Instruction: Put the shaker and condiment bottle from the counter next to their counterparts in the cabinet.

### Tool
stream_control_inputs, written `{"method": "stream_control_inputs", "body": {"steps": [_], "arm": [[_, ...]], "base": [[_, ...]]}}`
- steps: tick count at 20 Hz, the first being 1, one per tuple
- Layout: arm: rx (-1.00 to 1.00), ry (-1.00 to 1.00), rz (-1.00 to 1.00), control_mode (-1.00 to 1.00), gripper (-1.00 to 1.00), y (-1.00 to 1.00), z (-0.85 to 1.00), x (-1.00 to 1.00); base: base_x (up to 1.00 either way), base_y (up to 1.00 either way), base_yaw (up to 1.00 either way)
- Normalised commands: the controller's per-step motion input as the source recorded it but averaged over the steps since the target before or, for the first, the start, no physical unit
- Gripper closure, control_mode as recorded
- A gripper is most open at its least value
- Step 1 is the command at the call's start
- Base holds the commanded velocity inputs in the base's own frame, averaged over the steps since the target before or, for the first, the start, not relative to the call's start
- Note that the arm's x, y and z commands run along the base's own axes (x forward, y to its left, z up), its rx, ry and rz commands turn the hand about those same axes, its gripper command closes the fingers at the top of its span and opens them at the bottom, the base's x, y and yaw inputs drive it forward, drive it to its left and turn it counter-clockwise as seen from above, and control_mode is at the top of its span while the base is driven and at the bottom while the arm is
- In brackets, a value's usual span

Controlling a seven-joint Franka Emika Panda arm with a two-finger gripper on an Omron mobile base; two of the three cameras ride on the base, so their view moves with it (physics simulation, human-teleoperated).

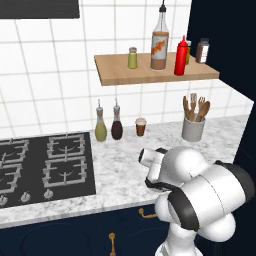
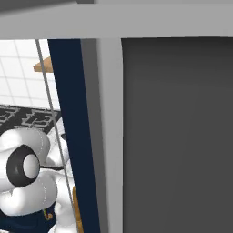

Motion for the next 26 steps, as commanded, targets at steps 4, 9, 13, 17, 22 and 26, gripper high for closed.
{"method": "stream_control_inputs", "body": {"steps": [4,9,13,17,22,26], "arm": [[-0.04,0.03,0.0,-1.0,-1.0,-0.03,-0.92,0.0],[-0.02,0.04,0.0,-1.0,1.0,0.01,-0.21,0.0],[0.01,0.05,0.0,-1.0,1.0,0.02,0.27,0.0],[0.09,-0.01,0.0,-1.0,1.0,0.01,0.95,-0.24],[0.07,-0.05,0.06,-1.0,1.0,0.23,1.0,-0.22],[0.0,0.02,0.19,-1.0,1.0,0.33,0.99,-0.03]], "base": [[0.0,0.0,0.0],[0.0,0.0,0.0],[0.0,0.0,0.0],[0.0,0.0,0.0],[0.0,0.0,0.0],[0.0,0.0,0.0]]}}
